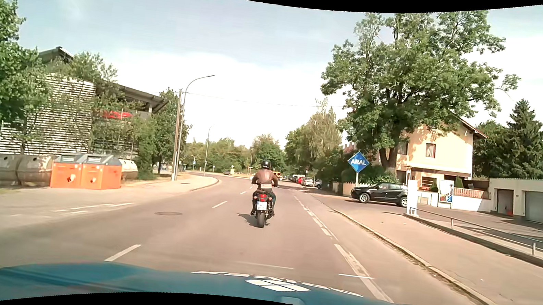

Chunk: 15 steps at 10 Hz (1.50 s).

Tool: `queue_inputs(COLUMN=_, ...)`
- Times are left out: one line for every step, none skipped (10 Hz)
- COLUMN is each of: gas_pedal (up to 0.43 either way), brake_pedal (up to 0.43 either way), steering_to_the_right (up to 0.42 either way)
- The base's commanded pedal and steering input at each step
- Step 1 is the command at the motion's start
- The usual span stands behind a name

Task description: Follow the waypoints while adhering to traffic rules and regulations

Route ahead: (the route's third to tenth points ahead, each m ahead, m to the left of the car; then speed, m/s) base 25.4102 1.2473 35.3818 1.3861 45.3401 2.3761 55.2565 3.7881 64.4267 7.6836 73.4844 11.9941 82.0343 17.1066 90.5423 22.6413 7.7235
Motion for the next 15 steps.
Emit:
queue_inputs(gas_pedal=0.020, brake_pedal=0.000, steering_to_the_right=-0.006)
queue_inputs(gas_pedal=0.020, brake_pedal=0.000, steering_to_the_right=-0.006)
queue_inputs(gas_pedal=0.028, brake_pedal=0.000, steering_to_the_right=-0.005)
queue_inputs(gas_pedal=0.047, brake_pedal=0.000, steering_to_the_right=-0.006)
queue_inputs(gas_pedal=0.059, brake_pedal=0.000, steering_to_the_right=-0.005)
queue_inputs(gas_pedal=0.079, brake_pedal=0.000, steering_to_the_right=-0.006)
queue_inputs(gas_pedal=0.079, brake_pedal=0.000, steering_to_the_right=-0.006)
queue_inputs(gas_pedal=0.079, brake_pedal=0.000, steering_to_the_right=-0.006)
queue_inputs(gas_pedal=0.079, brake_pedal=0.000, steering_to_the_right=-0.006)
queue_inputs(gas_pedal=0.110, brake_pedal=0.000, steering_to_the_right=-0.006)
queue_inputs(gas_pedal=0.130, brake_pedal=0.000, steering_to_the_right=-0.006)
queue_inputs(gas_pedal=0.130, brake_pedal=0.000, steering_to_the_right=-0.006)
queue_inputs(gas_pedal=0.138, brake_pedal=0.000, steering_to_the_right=-0.006)
queue_inputs(gas_pedal=0.138, brake_pedal=0.000, steering_to_the_right=-0.006)
queue_inputs(gas_pedal=0.138, brake_pedal=0.000, steering_to_the_right=-0.006)
